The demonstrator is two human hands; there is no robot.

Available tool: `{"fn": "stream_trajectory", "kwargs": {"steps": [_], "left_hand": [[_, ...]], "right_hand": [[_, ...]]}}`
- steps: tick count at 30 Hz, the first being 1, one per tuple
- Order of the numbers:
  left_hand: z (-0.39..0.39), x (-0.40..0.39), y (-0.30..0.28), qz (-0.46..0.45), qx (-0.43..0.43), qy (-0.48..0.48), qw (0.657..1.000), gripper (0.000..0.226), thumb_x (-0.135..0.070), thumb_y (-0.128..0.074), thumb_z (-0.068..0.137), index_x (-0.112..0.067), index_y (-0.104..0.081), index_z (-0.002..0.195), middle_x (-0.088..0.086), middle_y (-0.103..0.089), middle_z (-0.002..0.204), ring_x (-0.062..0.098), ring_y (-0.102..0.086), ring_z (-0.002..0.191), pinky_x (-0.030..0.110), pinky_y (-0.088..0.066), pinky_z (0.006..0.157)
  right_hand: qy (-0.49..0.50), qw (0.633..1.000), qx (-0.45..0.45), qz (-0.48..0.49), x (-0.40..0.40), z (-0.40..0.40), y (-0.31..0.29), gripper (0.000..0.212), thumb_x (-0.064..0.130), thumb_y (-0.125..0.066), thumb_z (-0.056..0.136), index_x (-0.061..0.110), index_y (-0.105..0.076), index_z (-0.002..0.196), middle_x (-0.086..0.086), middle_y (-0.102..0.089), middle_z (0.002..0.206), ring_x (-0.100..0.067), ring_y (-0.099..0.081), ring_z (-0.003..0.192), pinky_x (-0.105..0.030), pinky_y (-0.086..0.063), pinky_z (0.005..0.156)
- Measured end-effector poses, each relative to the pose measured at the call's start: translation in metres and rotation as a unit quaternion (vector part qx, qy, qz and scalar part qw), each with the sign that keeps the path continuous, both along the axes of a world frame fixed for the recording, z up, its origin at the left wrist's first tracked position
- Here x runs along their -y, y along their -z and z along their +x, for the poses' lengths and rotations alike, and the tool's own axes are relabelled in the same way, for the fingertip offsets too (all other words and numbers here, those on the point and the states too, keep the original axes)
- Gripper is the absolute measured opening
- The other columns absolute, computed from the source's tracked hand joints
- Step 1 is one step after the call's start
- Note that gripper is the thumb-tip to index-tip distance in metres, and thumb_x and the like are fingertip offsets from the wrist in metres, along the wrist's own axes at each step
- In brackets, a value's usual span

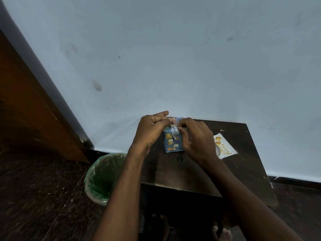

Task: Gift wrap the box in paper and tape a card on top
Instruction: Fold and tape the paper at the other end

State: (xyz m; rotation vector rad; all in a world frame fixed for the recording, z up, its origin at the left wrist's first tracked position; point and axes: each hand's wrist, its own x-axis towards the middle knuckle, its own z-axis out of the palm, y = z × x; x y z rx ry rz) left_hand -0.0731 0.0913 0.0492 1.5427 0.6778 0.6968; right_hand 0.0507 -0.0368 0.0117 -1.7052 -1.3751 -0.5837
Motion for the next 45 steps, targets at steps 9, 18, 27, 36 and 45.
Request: {"fn": "stream_trajectory", "kwargs": {"steps": [9, 18, 27, 36, 45], "left_hand": [[0.006, -0.001, 0.006, 0.126, -0.042, -0.047, 0.990, 0.002, -0.027, -0.087, 0.086, -0.028, -0.088, 0.087, -0.010, -0.079, 0.122, -0.004, -0.070, 0.113, 0.037, -0.056, 0.105], [0.008, -0.001, 0.011, 0.189, -0.040, -0.059, 0.979, 0.014, -0.052, -0.080, 0.078, -0.043, -0.085, 0.088, -0.014, -0.079, 0.119, -0.005, -0.069, 0.114, 0.046, -0.054, 0.106], [0.007, 0.003, 0.007, 0.184, -0.032, -0.065, 0.980, 0.024, -0.062, -0.076, 0.069, -0.048, -0.084, 0.087, -0.018, -0.079, 0.116, -0.008, -0.070, 0.108, 0.046, -0.056, 0.105], [0.012, 0.003, 0.011, 0.185, -0.047, -0.084, 0.978, 0.025, -0.063, -0.075, 0.066, -0.051, -0.082, 0.087, -0.022, -0.079, 0.112, -0.008, -0.070, 0.107, 0.053, -0.052, 0.107], [0.013, 0.002, 0.009, 0.119, -0.060, -0.114, 0.985, 0.018, -0.019, -0.095, 0.075, -0.022, -0.085, 0.088, -0.011, -0.082, 0.088, -0.002, -0.076, 0.085, 0.036, -0.064, 0.089]], "right_hand": [[-0.008, 0.999, 0.022, -0.030, 0.002, -0.004, 0.000, 0.007, 0.007, -0.068, 0.091, 0.011, -0.066, 0.096, -0.003, -0.068, 0.094, -0.023, -0.062, 0.079, -0.039, -0.046, 0.070], [-0.001, 1.000, 0.013, -0.028, 0.001, -0.006, 0.000, 0.007, 0.010, -0.069, 0.091, 0.012, -0.066, 0.097, -0.002, -0.069, 0.094, -0.020, -0.063, 0.081, -0.038, -0.051, 0.069], [0.000, 1.000, 0.005, -0.028, 0.002, -0.009, -0.001, 0.006, 0.012, -0.069, 0.091, 0.012, -0.065, 0.096, -0.002, -0.067, 0.094, -0.019, -0.062, 0.081, -0.036, -0.051, 0.068], [0.005, 0.999, -0.011, -0.050, -0.001, -0.011, -0.003, 0.008, 0.011, -0.066, 0.091, 0.011, -0.065, 0.098, -0.001, -0.064, 0.099, -0.018, -0.059, 0.083, -0.028, -0.045, 0.069], [-0.026, 0.999, -0.014, -0.037, 0.003, -0.011, 0.000, 0.010, 0.006, -0.067, 0.090, 0.009, -0.067, 0.100, -0.004, -0.066, 0.107, -0.021, -0.064, 0.093, -0.038, -0.054, 0.075]]}}
